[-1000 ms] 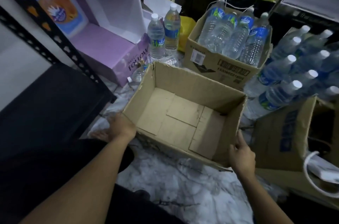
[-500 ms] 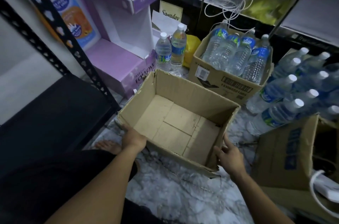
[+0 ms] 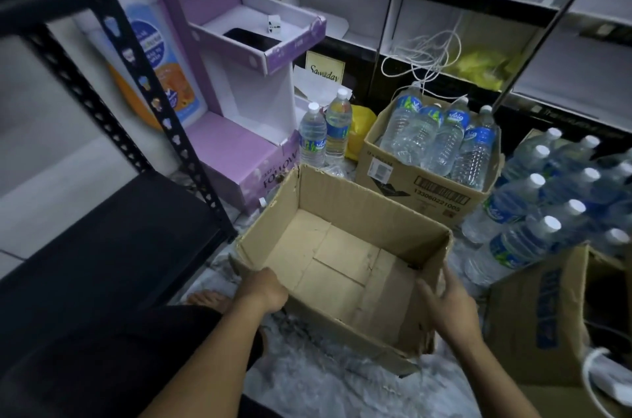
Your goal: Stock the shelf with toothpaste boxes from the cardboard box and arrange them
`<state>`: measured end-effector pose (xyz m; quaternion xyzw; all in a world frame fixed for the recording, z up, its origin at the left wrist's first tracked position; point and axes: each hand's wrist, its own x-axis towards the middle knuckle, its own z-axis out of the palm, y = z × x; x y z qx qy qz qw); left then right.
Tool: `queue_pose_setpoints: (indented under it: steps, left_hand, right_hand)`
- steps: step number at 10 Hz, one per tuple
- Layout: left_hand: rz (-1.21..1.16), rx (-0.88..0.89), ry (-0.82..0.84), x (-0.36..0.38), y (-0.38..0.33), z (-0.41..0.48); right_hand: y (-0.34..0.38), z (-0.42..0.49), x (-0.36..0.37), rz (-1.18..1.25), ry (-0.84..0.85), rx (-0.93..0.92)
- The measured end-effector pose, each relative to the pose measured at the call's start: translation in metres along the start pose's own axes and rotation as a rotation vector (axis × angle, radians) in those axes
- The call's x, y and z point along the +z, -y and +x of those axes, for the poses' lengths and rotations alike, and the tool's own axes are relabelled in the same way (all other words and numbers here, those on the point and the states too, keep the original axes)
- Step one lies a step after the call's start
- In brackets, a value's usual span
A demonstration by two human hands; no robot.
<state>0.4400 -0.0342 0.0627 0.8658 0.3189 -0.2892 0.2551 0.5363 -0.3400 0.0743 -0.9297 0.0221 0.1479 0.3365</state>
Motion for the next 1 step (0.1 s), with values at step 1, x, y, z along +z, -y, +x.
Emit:
queue_pose_setpoints:
  steps: [1]
  left_hand:
    - [0.087, 0.117, 0.022, -0.0176, -0.0247, -0.0342]
  right_hand:
    - [0.0855, -0.017, -0.0569, 0.37, -0.087, -0.252]
